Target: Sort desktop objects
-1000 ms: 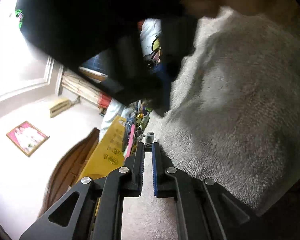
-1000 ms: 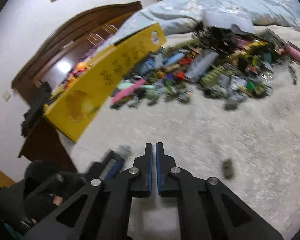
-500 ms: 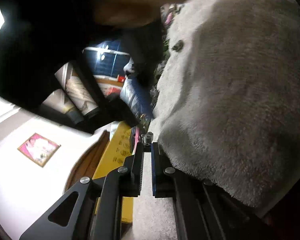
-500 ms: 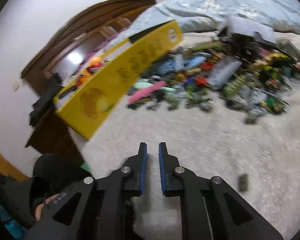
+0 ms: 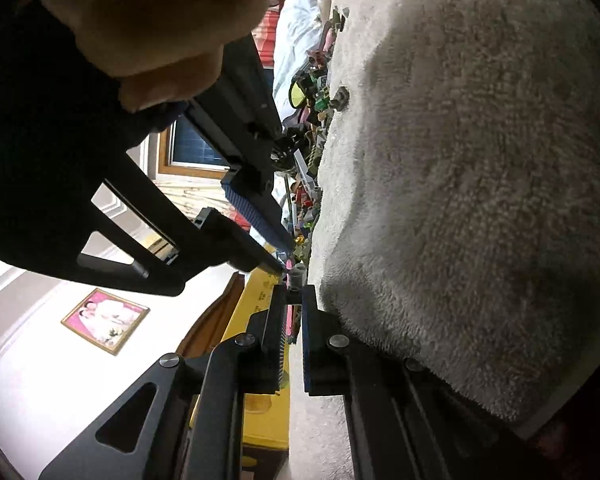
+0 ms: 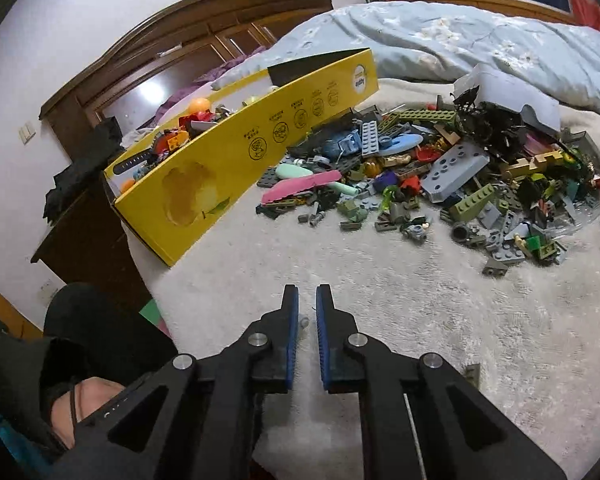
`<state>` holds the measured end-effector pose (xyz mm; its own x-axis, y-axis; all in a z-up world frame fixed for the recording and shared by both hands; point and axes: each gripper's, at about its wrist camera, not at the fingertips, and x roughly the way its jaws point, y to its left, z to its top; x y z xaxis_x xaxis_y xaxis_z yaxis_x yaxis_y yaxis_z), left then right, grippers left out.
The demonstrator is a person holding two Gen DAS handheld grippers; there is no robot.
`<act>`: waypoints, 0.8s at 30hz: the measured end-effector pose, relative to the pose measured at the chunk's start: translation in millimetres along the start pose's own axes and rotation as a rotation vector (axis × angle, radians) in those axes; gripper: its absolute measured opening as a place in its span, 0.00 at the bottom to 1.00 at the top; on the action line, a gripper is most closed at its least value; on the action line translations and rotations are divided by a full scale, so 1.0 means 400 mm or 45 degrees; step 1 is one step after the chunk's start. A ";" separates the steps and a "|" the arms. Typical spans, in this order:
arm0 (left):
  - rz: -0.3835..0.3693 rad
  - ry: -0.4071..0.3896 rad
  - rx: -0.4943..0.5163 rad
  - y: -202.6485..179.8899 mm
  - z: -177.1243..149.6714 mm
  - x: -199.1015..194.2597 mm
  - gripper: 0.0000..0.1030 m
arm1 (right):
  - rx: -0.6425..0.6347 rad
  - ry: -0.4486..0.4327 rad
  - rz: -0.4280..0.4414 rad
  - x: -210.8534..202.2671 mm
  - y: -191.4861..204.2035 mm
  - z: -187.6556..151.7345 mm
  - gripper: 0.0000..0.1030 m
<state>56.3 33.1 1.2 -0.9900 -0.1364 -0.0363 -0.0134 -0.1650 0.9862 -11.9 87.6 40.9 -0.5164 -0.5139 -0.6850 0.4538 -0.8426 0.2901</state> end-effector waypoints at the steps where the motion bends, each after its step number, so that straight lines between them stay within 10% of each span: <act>1: 0.002 0.007 -0.001 0.006 0.000 0.003 0.03 | 0.006 0.006 -0.036 0.002 -0.004 0.001 0.08; 24: 0.028 0.011 0.006 0.113 -0.032 0.041 0.03 | 0.064 0.049 0.036 -0.008 -0.015 -0.013 0.08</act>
<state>41.4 11.0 43.2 -0.9888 -0.1485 -0.0159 0.0077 -0.1573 0.9875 -9.2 95.4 37.7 -0.4751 -0.5322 -0.7008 0.4306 -0.8351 0.3422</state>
